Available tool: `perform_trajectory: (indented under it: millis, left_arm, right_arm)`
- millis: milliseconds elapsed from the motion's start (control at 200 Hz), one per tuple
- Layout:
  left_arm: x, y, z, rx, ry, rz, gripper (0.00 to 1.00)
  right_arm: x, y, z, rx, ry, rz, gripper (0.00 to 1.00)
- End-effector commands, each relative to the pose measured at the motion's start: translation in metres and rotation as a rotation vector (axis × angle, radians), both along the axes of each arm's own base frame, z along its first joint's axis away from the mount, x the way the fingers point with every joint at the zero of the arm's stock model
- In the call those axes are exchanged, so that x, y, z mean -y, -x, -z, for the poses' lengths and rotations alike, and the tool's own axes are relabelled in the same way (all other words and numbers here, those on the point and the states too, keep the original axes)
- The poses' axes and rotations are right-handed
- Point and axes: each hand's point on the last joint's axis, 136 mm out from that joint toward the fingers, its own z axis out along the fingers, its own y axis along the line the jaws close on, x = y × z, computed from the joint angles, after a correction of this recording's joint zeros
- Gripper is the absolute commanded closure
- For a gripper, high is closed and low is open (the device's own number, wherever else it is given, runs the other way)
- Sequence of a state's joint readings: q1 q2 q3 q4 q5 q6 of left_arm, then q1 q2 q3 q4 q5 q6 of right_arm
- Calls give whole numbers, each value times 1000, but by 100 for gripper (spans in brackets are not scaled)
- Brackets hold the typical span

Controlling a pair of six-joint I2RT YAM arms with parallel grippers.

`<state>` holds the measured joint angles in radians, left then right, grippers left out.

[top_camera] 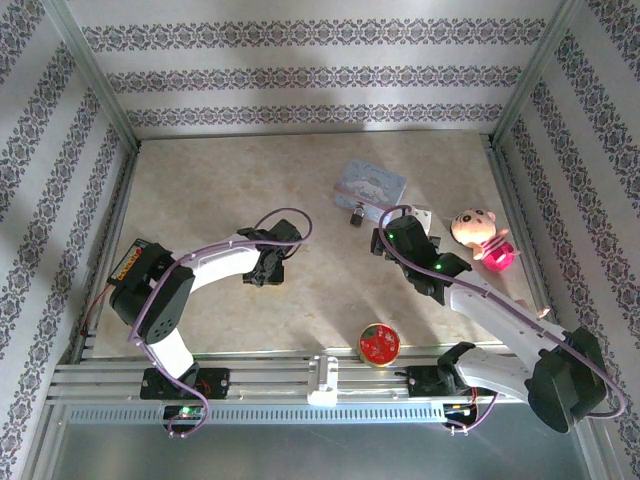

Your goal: Unlock a padlock with a key

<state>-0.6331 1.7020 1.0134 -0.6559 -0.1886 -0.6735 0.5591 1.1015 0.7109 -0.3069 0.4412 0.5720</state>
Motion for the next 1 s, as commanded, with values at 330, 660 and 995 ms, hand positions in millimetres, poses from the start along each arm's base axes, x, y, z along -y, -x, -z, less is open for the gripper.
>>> perform_trajectory:
  millis: [330,660,995]
  left_arm:
    - [-2,-14,-1,-6,-71,83,67]
    - [-12,-11,7,-15,-119,63,73]
    - [-15,0,17,-49,-105,38,77]
  right_arm:
    - [11,1,-3,24,-8,66,2]
    - [12,1,-2,25,-11,76,2]
    - [16,2,1,26,-17,91,2]
